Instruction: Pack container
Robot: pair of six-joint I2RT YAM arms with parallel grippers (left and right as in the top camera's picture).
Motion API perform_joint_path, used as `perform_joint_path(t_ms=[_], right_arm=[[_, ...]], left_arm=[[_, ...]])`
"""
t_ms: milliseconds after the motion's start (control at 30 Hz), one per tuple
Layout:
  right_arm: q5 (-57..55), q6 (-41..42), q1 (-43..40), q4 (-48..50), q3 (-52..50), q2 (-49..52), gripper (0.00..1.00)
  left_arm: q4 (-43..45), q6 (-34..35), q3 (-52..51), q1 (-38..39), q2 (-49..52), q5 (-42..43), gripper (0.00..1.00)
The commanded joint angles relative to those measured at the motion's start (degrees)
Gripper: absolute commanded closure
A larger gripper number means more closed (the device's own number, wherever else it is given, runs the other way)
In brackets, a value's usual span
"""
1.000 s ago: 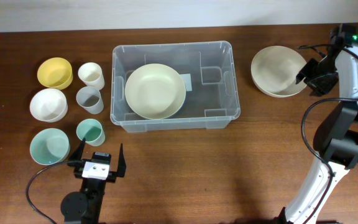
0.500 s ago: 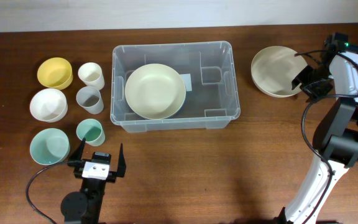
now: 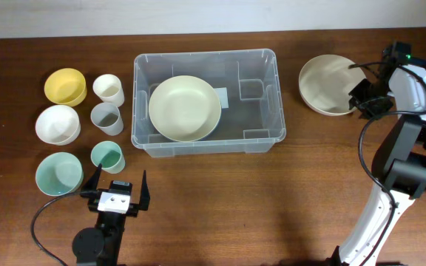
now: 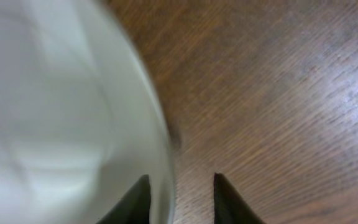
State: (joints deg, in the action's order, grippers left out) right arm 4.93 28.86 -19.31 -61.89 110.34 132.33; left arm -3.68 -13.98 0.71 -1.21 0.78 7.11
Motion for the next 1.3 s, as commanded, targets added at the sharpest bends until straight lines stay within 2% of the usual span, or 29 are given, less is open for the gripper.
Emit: perform_joint_path(t_ms=[0, 133, 167, 367, 733, 1200, 1267], right_arm=[[-0.7, 0.5, 0.7, 0.5, -0.5, 0.3, 0.81], [-0.7, 0.6, 0.7, 1.2, -0.5, 0.3, 0.96], [-0.7, 0.6, 0.7, 1.3, -0.5, 0.3, 0.96], [-0.4, 1.6, 0.7, 2.4, -0.5, 0.3, 0.96], [10.2, 1.3, -0.8, 6.8, -0.5, 0.3, 0.96], [15.9, -3.7, -3.2, 7.8, -0.5, 0.3, 0.96], [15.5, -4.7, -3.2, 7.7, -0.5, 0.3, 0.88]], left_arm=[[-0.2, -0.7, -0.2, -0.3, -0.4, 0.6, 0.0], [-0.2, -0.7, -0.2, -0.3, -0.4, 0.6, 0.0], [-0.2, -0.7, -0.2, -0.3, -0.4, 0.6, 0.0], [-0.2, -0.7, -0.2, -0.3, -0.4, 0.6, 0.0], [-0.2, -0.7, -0.2, -0.3, -0.4, 0.6, 0.0], [-0.2, -0.7, -0.2, -0.3, -0.4, 0.6, 0.0], [-0.2, -0.7, -0.2, -0.3, -0.4, 0.6, 0.0]])
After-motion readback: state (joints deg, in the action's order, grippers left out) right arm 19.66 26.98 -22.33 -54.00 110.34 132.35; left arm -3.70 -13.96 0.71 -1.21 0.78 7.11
